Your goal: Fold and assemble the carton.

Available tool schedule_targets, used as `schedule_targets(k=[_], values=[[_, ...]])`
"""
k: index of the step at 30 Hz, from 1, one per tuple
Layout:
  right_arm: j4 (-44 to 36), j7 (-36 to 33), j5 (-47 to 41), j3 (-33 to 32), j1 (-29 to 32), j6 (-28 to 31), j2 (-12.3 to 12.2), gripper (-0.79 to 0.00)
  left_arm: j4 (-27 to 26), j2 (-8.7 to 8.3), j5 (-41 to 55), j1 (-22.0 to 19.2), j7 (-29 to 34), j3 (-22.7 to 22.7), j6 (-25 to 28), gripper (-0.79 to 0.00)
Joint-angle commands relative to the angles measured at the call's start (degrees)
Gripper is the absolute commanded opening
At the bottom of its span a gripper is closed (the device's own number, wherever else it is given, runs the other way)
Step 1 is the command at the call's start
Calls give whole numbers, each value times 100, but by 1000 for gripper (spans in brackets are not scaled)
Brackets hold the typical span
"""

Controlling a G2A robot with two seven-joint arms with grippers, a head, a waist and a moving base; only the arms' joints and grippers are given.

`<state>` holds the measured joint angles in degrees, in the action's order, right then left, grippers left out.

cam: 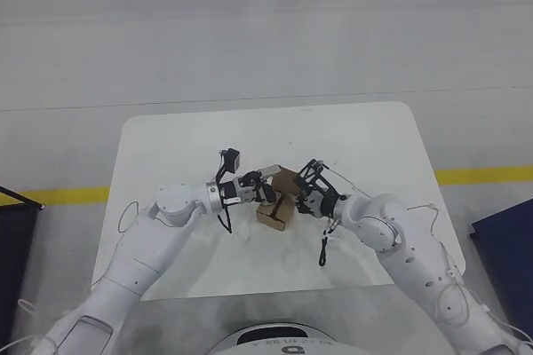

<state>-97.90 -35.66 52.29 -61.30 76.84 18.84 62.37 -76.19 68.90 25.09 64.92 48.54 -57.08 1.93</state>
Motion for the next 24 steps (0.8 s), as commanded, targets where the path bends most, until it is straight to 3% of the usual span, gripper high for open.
schedule_targets(k=[1, 6, 14, 16, 18, 19, 22, 24], values=[[-6, 77, 52, -6, 25, -46, 1, -785, -14, -11, -12, 7, -17, -57, 19, 0], [-197, 322, 407, -120, 236, -432, -19, -785, -105, -56, -15, 60, -72, -287, 118, 0], [-1003, 476, 1595, -382, 900, -1692, -71, -776, -290, -158, 9, 267, -106, -746, 205, 0], [-1115, 397, 1720, -409, 1001, -1787, -77, -462, -308, -174, 20, 324, -86, -806, 193, 0], [-1169, 322, 1731, -407, 1068, -1770, -77, -372, -299, -179, -16, 362, -52, -787, 149, 0], [-1172, 302, 1717, -405, 1083, -1750, -75, -292, -293, -174, -14, 367, -30, -753, 128, 0], [-1132, 240, 1652, -397, 1086, -1698, -64, -271, -235, -137, -2, 325, -14, -589, 100, 0], [-1133, 239, 1589, -404, 1087, -1666, -57, -203, -180, -96, 25, 255, -18, -437, 99, 0]])
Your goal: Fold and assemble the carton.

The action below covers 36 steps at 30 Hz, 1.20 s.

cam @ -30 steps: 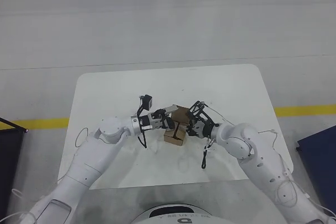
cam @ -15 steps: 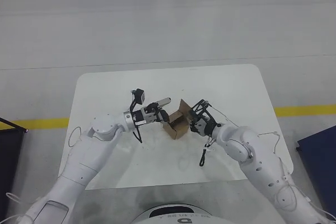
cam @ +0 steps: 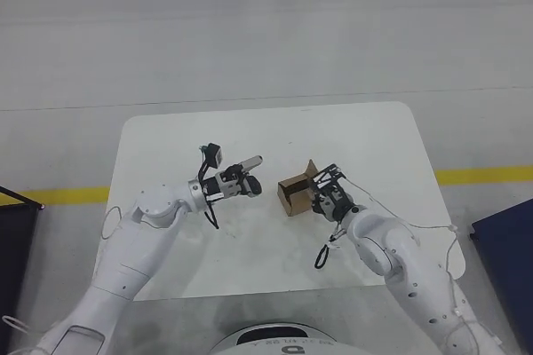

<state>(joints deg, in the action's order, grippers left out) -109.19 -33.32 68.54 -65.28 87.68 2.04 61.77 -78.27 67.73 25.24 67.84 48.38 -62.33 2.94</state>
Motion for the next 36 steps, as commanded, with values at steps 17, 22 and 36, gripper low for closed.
schedule_targets(k=[17, 22, 36], values=[[-729, 585, -491, -670, 632, 730, -74, -351, 822, 308, 142, -669, -12, 842, 115, 0], [-529, 434, -367, -350, 391, 962, -40, -394, 924, 340, 163, -717, -30, 869, 162, 0], [-362, 47, -212, 36, 79, 1135, 18, -369, 1079, 377, 209, -741, -13, 823, 237, 0]])
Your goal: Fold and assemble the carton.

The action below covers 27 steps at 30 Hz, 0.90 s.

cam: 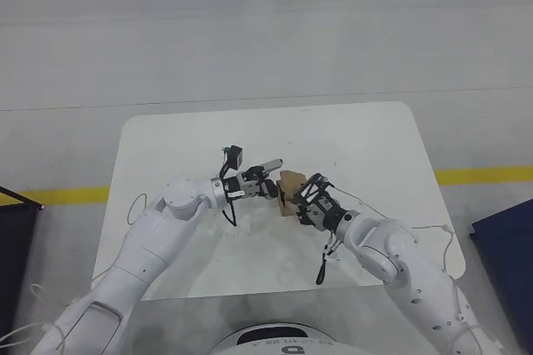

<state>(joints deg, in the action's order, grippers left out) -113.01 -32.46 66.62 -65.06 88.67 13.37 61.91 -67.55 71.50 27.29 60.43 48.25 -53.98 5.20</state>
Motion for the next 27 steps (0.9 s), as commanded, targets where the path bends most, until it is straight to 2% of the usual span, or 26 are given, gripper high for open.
schedule_targets(k=[1, 10, 17, 22, 27], values=[[34, -66, -73, 27, -42, 25, 8, -379, 15, 0, 10, 0, 2, -28, 24, 0], [213, -302, -328, 81, -225, 163, 30, -366, -5, -67, 45, 117, -58, -356, 154, 0], [300, -317, -445, 98, -297, 149, 45, -369, -465, -177, 346, 445, 26, -856, 355, 0], [353, -320, -488, 103, -344, 153, 53, -363, -640, -175, 247, 460, 128, -781, 185, 0], [323, -280, -509, 84, -349, 69, 60, -369, -500, -104, 89, 311, 88, -492, 92, 0]])
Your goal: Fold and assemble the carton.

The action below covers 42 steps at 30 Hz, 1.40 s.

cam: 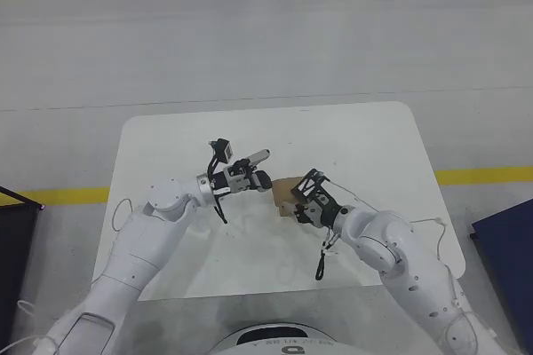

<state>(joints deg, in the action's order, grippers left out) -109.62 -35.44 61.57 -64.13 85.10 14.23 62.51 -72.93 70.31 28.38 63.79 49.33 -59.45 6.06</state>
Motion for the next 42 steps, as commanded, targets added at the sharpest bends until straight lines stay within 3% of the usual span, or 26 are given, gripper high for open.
schedule_targets(k=[1, 16, 24, 36, 42], values=[[-33, 31, -4, -19, 19, -32, 0, -372, 72, 29, -22, -45, -21, 103, 13, 0], [-26, 4, 3, 40, -16, -113, 24, -360, 395, 120, -215, -245, -48, 350, 22, 0], [16, 389, -492, -499, 214, -688, 14, -372, 450, 150, -211, -307, -29, 380, 36, 0], [560, -281, -1392, -473, -59, -715, 61, -317, 580, 217, -328, -425, -14, 545, -25, 0], [665, -360, -1566, -425, -139, -625, 73, -379, 644, 250, -362, -469, -37, 602, -28, 0]])
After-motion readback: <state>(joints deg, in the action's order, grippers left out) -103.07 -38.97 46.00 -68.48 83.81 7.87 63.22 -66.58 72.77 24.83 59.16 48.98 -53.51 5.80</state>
